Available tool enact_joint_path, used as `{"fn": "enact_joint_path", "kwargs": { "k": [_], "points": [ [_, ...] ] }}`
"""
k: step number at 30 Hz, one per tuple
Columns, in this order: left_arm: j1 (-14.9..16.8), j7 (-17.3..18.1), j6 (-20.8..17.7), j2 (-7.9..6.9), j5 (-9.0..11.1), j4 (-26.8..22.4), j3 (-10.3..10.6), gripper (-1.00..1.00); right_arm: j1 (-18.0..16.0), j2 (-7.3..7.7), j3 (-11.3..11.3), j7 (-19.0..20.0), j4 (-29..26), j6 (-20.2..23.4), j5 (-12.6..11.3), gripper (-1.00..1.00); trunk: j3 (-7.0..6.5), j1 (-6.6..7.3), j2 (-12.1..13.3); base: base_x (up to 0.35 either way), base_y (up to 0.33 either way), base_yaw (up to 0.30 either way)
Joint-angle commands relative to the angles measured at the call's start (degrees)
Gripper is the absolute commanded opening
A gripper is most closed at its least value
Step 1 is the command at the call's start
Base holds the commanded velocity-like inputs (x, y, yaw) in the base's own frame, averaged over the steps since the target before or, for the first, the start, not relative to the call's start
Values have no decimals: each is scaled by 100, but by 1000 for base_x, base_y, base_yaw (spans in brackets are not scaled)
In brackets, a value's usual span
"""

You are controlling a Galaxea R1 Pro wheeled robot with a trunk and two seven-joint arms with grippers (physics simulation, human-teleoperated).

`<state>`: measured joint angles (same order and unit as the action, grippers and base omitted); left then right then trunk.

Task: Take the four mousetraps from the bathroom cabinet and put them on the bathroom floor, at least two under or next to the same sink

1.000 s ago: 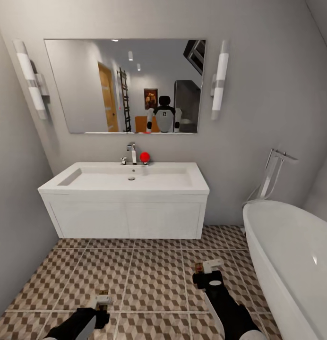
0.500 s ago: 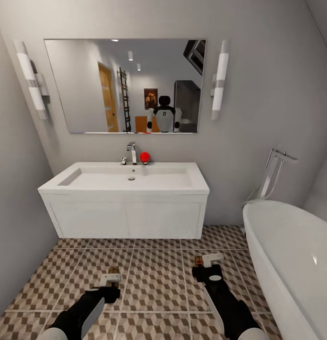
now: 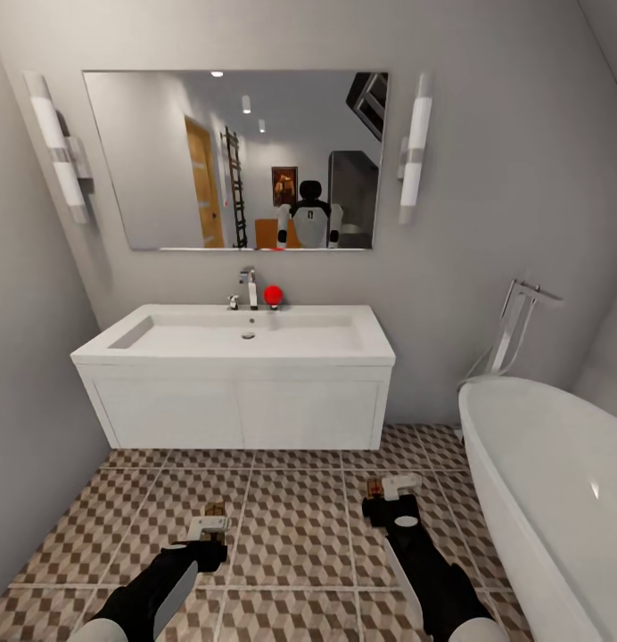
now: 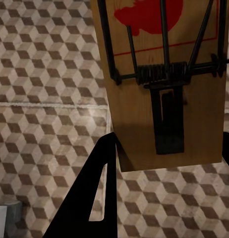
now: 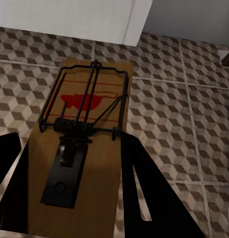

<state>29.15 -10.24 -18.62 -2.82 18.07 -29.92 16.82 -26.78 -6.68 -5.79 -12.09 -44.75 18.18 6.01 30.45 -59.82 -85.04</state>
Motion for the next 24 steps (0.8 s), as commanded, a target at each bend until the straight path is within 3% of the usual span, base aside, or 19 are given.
{"fn": "enact_joint_path", "kwargs": {
  "k": [1, 24],
  "points": [
    [3, -61, -27, -8, 47, -14, 49, -100, -2, 0, -10, -1, -41, 46, 41, -100, 25, -22, -45, 0, 0, 0],
    [3, -57, -26, -8, 47, -14, 49, -100, -2, 1, -18, -4, -113, 54, 41, -100, 594, -528, -967, 0, 0, 0]
  ]
}}
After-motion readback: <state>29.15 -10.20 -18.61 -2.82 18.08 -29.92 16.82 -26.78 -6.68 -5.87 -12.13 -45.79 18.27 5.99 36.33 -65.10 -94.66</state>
